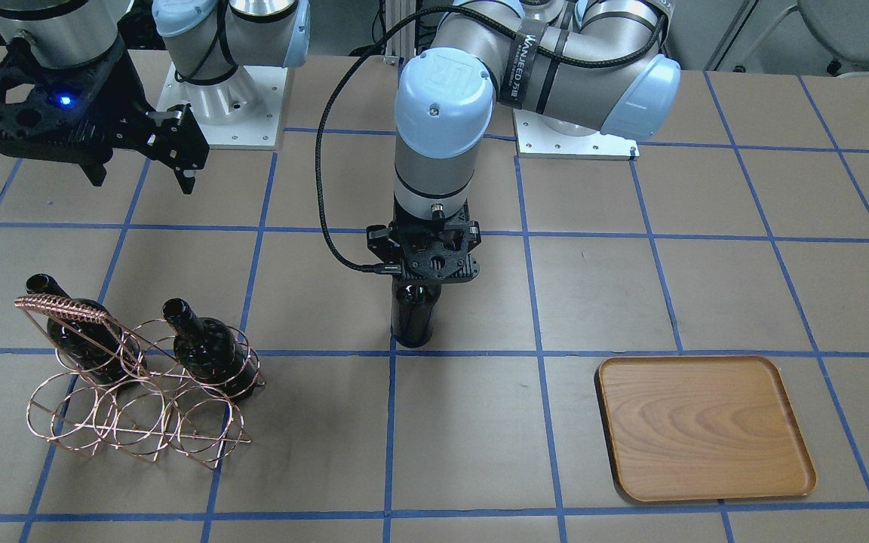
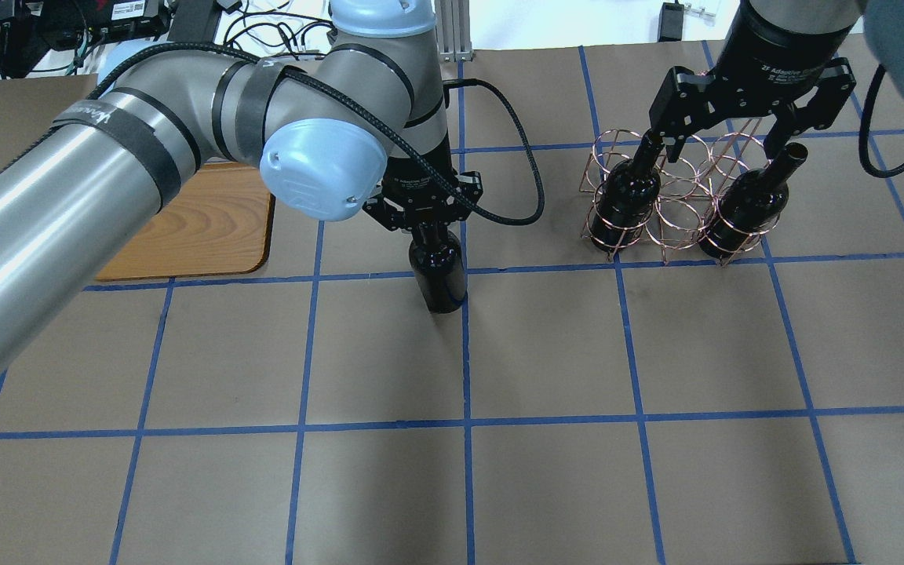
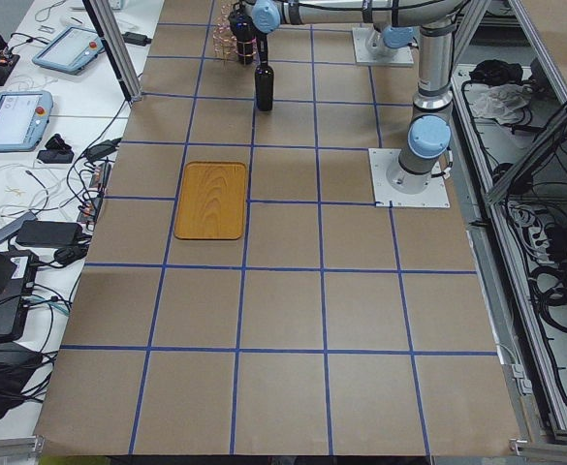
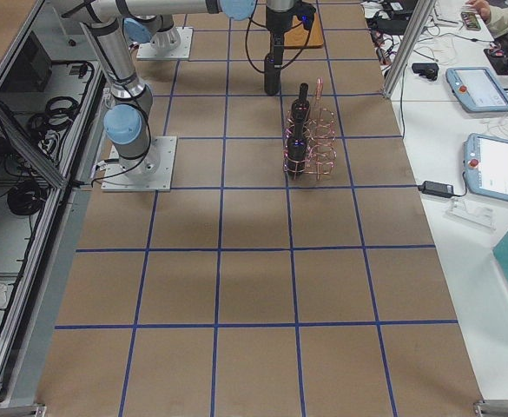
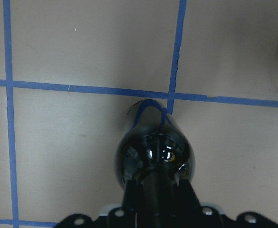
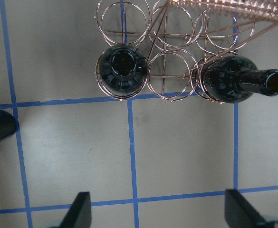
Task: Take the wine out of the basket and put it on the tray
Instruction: 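Carry the bottle with the left gripper and lower it onto the wooden tray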
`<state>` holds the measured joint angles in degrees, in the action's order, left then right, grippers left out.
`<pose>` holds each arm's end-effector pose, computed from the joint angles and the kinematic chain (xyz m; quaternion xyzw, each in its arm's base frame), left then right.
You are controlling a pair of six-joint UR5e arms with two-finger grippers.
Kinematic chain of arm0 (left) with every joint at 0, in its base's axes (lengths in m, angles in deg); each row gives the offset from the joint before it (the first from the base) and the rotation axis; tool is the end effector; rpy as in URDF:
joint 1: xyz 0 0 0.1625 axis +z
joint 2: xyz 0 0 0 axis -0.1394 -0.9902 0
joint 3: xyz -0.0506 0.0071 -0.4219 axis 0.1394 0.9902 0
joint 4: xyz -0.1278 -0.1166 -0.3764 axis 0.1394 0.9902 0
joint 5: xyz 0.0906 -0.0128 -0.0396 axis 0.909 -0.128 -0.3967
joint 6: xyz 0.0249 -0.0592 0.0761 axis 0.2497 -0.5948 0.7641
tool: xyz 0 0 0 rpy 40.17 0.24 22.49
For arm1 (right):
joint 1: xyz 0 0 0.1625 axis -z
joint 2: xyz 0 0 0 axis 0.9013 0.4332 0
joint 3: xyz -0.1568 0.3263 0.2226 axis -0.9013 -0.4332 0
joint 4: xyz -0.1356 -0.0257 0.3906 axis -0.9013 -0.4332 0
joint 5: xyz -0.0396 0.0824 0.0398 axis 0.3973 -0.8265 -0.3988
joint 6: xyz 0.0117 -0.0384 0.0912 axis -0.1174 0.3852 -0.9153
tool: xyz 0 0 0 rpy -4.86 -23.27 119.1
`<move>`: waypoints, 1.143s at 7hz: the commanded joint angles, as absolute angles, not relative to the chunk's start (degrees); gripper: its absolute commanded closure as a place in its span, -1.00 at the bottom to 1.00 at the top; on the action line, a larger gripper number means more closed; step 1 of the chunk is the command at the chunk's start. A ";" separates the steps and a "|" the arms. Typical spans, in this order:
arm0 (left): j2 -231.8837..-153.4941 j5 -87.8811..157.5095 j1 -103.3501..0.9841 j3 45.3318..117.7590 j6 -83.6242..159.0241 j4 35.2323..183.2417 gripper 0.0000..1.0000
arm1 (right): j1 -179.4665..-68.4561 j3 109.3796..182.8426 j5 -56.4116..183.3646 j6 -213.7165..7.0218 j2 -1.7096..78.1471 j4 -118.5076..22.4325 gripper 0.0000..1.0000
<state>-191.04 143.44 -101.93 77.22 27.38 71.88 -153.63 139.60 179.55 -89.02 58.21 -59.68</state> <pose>-0.3361 -0.5205 0.3626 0.0452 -0.9982 -0.0380 0.0117 0.1219 -0.4973 0.5145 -0.0254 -0.9992 0.0160 0.0264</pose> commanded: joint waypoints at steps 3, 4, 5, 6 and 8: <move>-187.52 143.80 -95.30 74.96 35.51 73.19 0.98 | -153.45 139.60 179.93 -88.95 59.29 -60.93 -1.00; -186.73 145.89 -90.56 74.08 43.47 73.98 0.98 | -153.19 139.60 179.93 -88.87 59.29 -60.59 -1.00; -186.54 147.04 -84.34 74.07 51.38 73.91 0.98 | -153.19 139.60 179.93 -88.95 59.38 -60.15 -1.00; -186.89 147.05 -77.49 74.07 59.03 73.56 0.98 | -153.19 139.60 179.93 -88.96 59.38 -60.06 -1.00; -189.34 147.05 -67.96 74.16 71.11 69.63 0.98 | -153.27 139.60 179.93 -88.87 59.47 -59.53 -1.00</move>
<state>-188.10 146.98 -73.67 74.12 64.19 72.14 -153.20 139.60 179.93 -88.90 59.42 -59.77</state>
